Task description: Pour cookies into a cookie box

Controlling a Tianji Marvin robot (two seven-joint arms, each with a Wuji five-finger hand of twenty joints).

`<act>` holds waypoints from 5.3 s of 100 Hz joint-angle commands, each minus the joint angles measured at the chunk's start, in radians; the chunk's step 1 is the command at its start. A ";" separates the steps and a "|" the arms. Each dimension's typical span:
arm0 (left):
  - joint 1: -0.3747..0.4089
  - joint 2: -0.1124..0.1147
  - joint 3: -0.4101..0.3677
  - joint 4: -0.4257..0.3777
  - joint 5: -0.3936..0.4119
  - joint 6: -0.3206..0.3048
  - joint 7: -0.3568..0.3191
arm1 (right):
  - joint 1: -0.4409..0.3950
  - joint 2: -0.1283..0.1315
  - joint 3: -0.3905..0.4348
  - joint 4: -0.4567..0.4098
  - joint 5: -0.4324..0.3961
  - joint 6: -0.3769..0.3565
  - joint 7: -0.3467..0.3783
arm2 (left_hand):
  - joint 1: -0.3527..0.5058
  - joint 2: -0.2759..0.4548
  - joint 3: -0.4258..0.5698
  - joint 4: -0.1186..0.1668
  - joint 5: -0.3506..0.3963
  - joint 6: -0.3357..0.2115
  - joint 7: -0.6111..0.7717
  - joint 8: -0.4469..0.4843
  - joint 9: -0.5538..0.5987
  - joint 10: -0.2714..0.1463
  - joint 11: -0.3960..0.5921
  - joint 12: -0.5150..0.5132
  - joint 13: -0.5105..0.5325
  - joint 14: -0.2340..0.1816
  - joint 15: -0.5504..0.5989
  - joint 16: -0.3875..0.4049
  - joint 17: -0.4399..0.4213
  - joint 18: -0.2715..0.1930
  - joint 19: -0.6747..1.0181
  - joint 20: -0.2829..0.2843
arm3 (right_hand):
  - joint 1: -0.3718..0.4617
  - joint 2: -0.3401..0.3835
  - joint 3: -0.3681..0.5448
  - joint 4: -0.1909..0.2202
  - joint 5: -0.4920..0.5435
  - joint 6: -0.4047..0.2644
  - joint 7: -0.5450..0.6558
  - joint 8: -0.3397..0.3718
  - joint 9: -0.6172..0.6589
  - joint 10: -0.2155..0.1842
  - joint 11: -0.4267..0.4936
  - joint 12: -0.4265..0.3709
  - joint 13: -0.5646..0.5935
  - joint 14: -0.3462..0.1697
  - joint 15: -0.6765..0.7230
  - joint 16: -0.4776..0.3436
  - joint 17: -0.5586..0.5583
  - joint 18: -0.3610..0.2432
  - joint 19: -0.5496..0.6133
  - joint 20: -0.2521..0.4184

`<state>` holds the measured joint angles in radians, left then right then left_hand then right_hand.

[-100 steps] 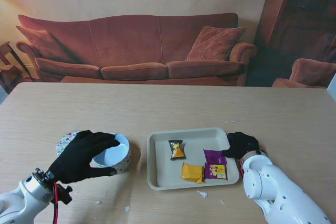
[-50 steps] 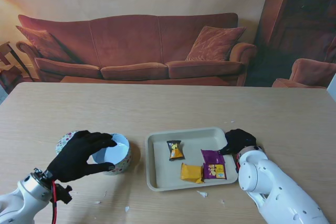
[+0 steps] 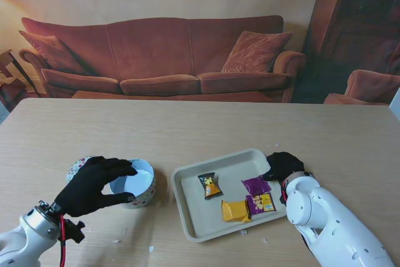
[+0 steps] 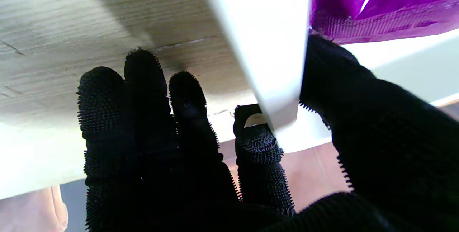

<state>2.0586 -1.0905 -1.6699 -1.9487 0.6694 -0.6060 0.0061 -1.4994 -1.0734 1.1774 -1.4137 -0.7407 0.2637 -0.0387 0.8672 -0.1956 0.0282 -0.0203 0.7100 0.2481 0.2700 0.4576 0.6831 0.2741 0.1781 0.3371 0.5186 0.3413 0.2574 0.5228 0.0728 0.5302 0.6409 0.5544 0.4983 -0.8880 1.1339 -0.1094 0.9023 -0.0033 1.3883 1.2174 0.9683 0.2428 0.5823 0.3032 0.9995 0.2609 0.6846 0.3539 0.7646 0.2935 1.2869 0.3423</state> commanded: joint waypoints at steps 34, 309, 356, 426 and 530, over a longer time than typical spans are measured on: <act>0.004 -0.005 -0.006 0.004 -0.027 0.008 -0.007 | -0.084 -0.075 0.052 -0.057 0.322 0.091 -0.008 | 0.031 0.053 -0.044 -0.011 0.023 -0.004 -0.003 0.005 0.020 0.014 -0.017 -0.002 0.028 0.015 0.003 -0.006 -0.007 0.020 0.002 -0.007 | 0.331 0.074 0.277 0.269 0.052 0.010 0.193 0.115 0.087 0.084 0.010 -0.008 0.229 0.034 -0.311 -0.201 0.170 0.132 -0.049 -0.353; 0.013 -0.025 -0.050 0.015 -0.057 -0.005 0.056 | -0.091 -0.260 0.059 -0.399 0.949 0.109 -0.481 | 0.041 0.067 -0.045 -0.011 0.056 0.000 -0.006 0.008 0.055 0.023 -0.030 0.002 0.045 0.028 0.009 -0.002 0.004 0.031 0.009 -0.004 | 0.495 -0.193 0.367 -0.062 -0.103 0.206 -0.229 -0.105 0.073 0.134 0.206 0.026 0.293 0.070 0.679 0.126 0.405 -0.165 0.613 0.187; 0.013 -0.025 -0.052 0.016 -0.056 -0.001 0.059 | -0.073 -0.261 0.044 -0.368 0.973 0.091 -0.468 | 0.042 0.066 -0.045 -0.011 0.057 0.000 -0.006 0.008 0.055 0.022 -0.032 0.002 0.045 0.027 0.009 -0.002 0.004 0.030 0.009 -0.006 | 0.517 0.035 0.120 -0.149 -0.182 0.291 -0.383 -0.605 0.048 0.210 0.146 0.038 0.296 0.047 0.599 0.215 0.396 -0.104 0.572 0.169; 0.008 -0.028 -0.063 0.026 -0.056 -0.003 0.070 | 0.091 -0.316 -0.092 -0.218 0.935 0.090 -0.567 | 0.042 0.065 -0.046 -0.011 0.057 0.000 -0.006 0.008 0.056 0.022 -0.032 0.002 0.045 0.029 0.008 -0.003 0.001 0.029 0.004 -0.009 | 0.414 0.201 -0.042 -0.107 -0.189 0.365 -0.384 -0.772 0.073 0.254 0.157 0.018 0.292 0.093 0.558 0.190 0.390 -0.057 0.558 0.155; 0.006 -0.036 -0.084 0.039 -0.059 -0.019 0.099 | 0.218 -0.340 -0.186 -0.072 0.879 0.030 -0.571 | 0.043 0.062 -0.045 -0.012 0.064 0.000 -0.006 0.008 0.062 0.026 -0.035 0.001 0.047 0.032 0.005 -0.004 -0.005 0.031 -0.011 -0.014 | 0.361 0.430 -0.131 -0.097 -0.287 0.449 -0.390 -1.097 0.060 0.244 0.124 0.031 0.286 0.131 0.482 0.143 0.382 -0.008 0.536 0.112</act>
<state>2.0614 -1.1224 -1.7512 -1.9077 0.6084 -0.6211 0.1124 -1.2900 -1.3964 0.9958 -1.4774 0.1329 0.3020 -0.6193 0.8791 -0.1750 0.0175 -0.0203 0.7582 0.2486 0.2667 0.4584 0.7281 0.2908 0.1529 0.3373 0.5322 0.3653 0.2628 0.5228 0.0759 0.5429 0.6402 0.5511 0.8132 -0.5026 0.9061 -0.2329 0.6578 0.4277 0.9955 0.1502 1.0461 0.4555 0.6925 0.3262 1.2069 0.3794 1.1198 0.4979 1.0841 0.4860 1.7709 0.4677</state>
